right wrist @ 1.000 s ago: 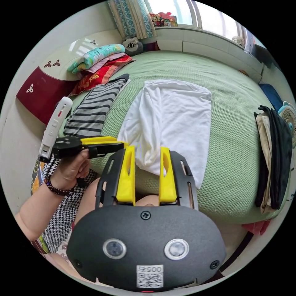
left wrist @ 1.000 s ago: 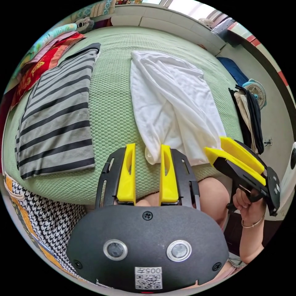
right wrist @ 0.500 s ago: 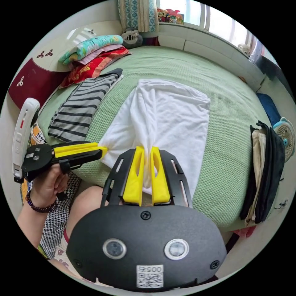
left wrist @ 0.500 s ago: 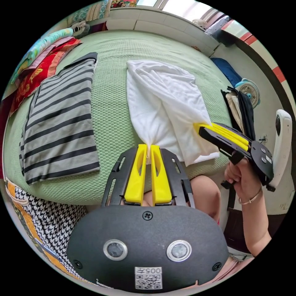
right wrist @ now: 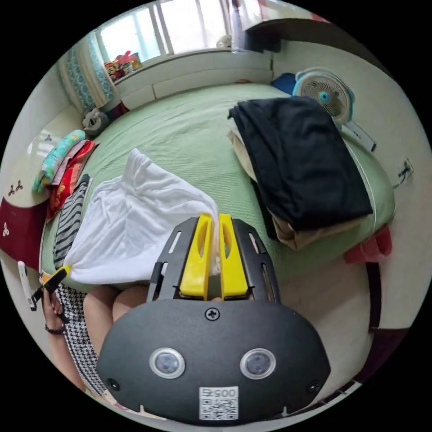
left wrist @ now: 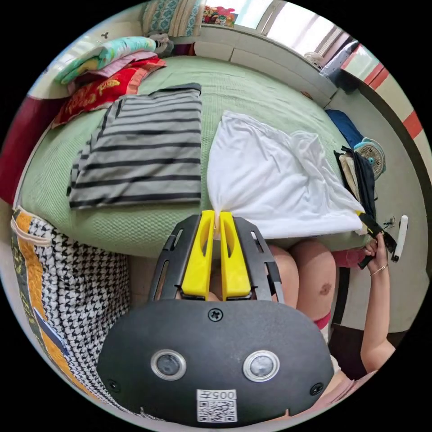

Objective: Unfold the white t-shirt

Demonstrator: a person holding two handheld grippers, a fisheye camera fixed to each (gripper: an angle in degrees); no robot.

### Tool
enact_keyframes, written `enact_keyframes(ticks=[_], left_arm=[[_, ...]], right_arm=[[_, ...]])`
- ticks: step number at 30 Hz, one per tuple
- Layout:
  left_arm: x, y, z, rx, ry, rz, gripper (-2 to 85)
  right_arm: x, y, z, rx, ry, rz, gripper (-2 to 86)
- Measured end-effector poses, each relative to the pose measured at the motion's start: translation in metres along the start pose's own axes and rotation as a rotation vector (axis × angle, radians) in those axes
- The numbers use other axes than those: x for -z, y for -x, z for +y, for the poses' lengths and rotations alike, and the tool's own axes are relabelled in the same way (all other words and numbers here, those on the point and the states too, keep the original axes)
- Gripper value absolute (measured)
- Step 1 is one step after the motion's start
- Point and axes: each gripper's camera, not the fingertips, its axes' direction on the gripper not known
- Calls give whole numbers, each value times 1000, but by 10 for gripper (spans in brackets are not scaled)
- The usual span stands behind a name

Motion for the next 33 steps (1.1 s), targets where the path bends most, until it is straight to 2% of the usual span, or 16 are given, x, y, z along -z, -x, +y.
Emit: enact_keyframes(ticks=[5,9,13,18,27,31,33], left_arm=[[-19,-4,22,11,59,25,38],[-6,0,17,38,36,15,60],[12,9,-1,87,-18,17,68],[16,-6,-52,13,-100,54,93],[-36,-57,-155,-145,-65,48,186],[-66,-59,-184,-115,-8,9,180],[-83,-62,-192,-95,30,-68,154]], right_arm=[[-24,-41,32,-119,91,-17,27],[-24,-44,37,-90,96,2,49],[-10,-43,21,-48,36,-50,116],[-11,-20,-10,59,-13,-130,159],[-62,54,-81,299,15,-121,163],[-98,79,-100,373,99,-60,145],[-110,83,-102,376,130,-10,120]])
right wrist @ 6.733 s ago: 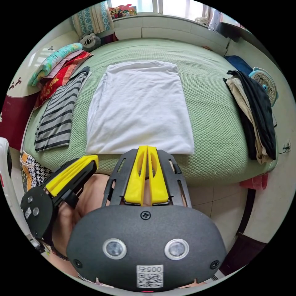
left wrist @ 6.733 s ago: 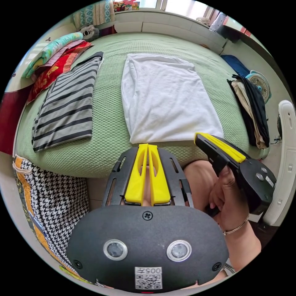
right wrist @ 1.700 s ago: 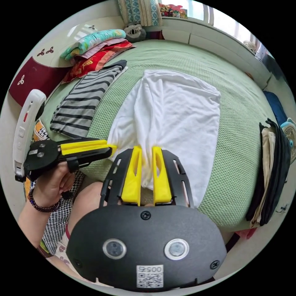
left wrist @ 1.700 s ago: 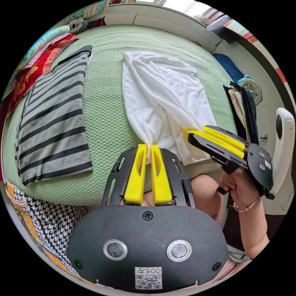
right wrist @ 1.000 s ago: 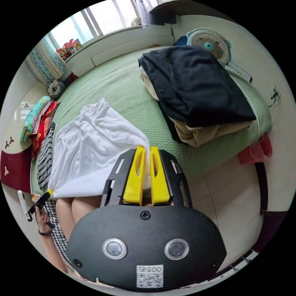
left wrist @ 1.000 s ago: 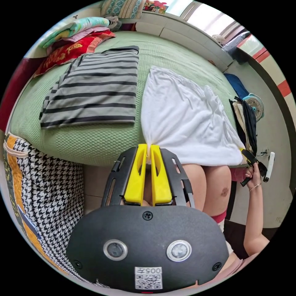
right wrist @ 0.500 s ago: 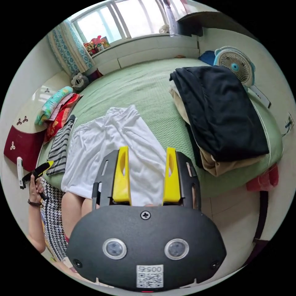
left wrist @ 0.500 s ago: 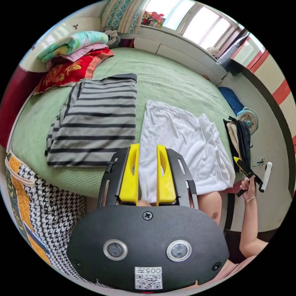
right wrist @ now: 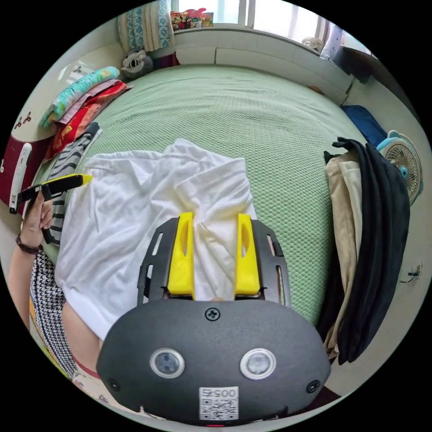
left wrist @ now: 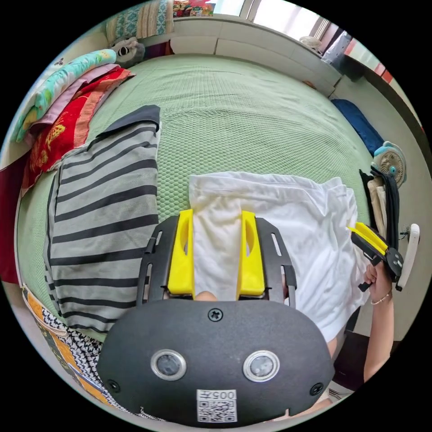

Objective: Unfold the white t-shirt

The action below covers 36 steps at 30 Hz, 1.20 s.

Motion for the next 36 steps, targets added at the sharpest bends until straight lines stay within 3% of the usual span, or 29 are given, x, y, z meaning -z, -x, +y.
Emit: enact_keyframes(ticks=[4,6,10,15,19,22,28,36], left_arm=[[0,-15,-3,-47,-12,-66,102],[9,-20,-2,-67,-61,-46,33],[26,-16,-14,-21,-105,-66,20],[46,4,-46,34,-156,-118,30],[35,20,-60,91,-91,-122,57],[42,32,-54,128,-107,-143,62],[62,47,-42,39,-189,-8,110],[46,50,-38,59,-134,39,125]], right_arm=[[2,1,4,9,-72,87,31],[8,-5,3,-8,-103,135,7],[28,-30,-22,-64,-153,158,-4],[43,-68,-68,-144,-202,133,5],[17,-97,-96,-249,-78,58,51],[6,-103,-95,-257,-20,142,87],[20,-102,-76,-169,-156,89,113],[-11,-107,-110,-246,-36,10,123]])
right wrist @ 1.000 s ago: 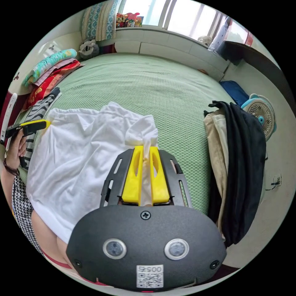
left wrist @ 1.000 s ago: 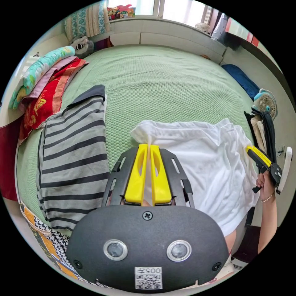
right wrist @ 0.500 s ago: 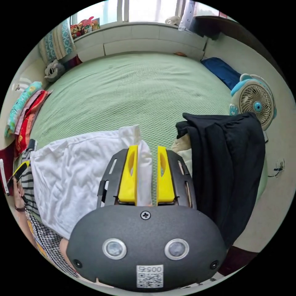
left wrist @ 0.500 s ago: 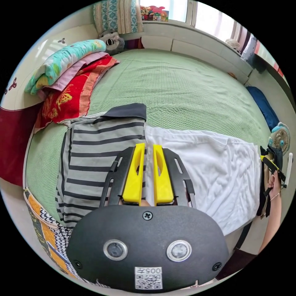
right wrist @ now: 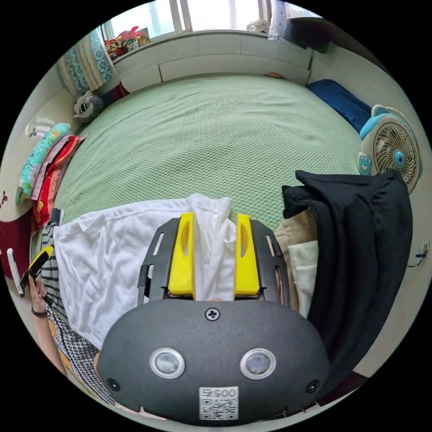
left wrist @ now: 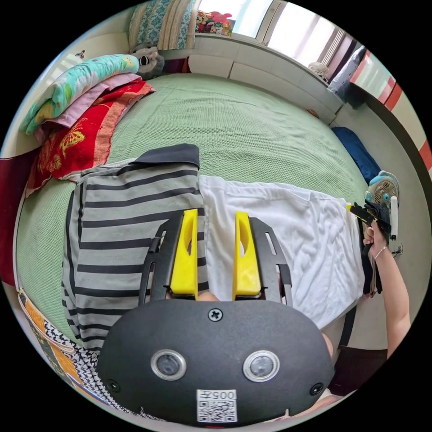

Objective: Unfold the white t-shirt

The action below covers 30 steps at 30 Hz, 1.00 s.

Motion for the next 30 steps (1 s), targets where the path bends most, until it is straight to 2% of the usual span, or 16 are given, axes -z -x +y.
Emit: enact_keyframes(ticks=[5,6,9,13,18,23,27,30], left_arm=[[6,5,0,-19,-13,2,120],[8,7,1,-20,-14,-3,119],[13,10,7,-12,-32,-2,112],[26,9,19,-17,-70,34,100],[49,1,34,-41,-98,35,105],[66,-9,62,-48,-104,50,104],[73,-23,94,-60,-86,73,103],[73,-32,108,-74,-59,63,108]], right_arm=[[-16,-2,-9,-29,40,40,87],[-14,-2,-8,-31,32,45,45],[8,1,7,-34,-80,-23,-7],[58,16,57,64,-237,-77,-15],[117,19,135,159,-303,-119,-16],[140,12,211,191,-216,-23,-16],[129,10,257,202,-100,136,-16],[117,5,274,168,-26,164,-15]])
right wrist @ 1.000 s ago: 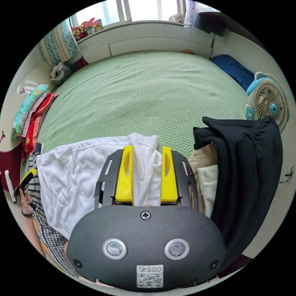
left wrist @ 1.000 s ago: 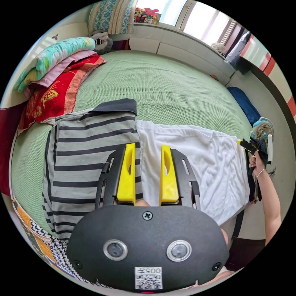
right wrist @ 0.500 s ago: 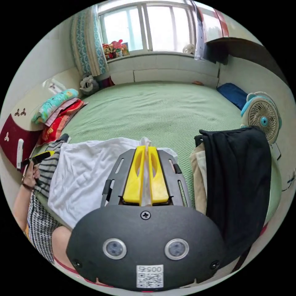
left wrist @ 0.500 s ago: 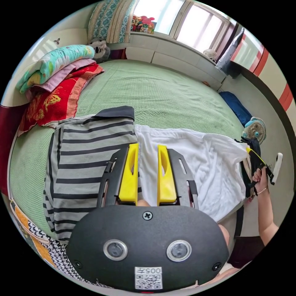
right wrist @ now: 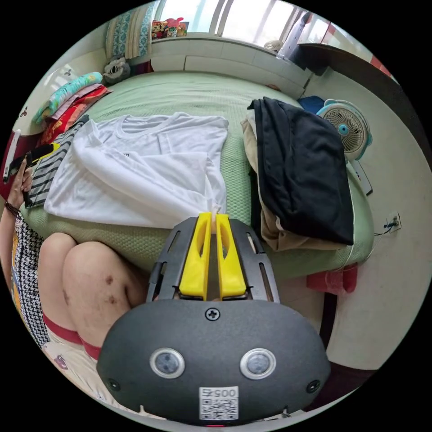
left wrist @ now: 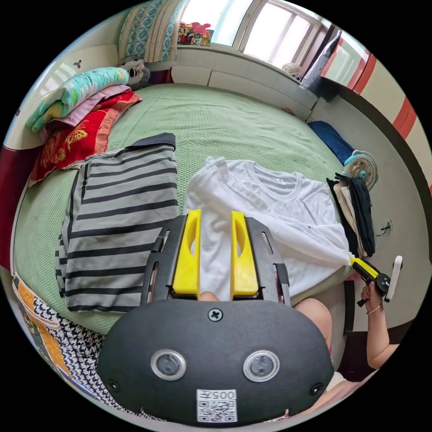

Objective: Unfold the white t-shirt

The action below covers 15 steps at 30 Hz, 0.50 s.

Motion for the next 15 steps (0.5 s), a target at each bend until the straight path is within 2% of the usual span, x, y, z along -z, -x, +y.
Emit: enact_keyframes(ticks=[3,10,15], left_arm=[[2,-9,-1,-29,9,-19,117],[-5,-28,-38,-115,0,-64,143],[-31,-38,-68,-129,28,-75,140]], right_arm=[[-12,2,9,-36,67,-7,-14],[-13,18,19,-2,61,67,-9],[-9,14,27,-26,57,44,-8]])
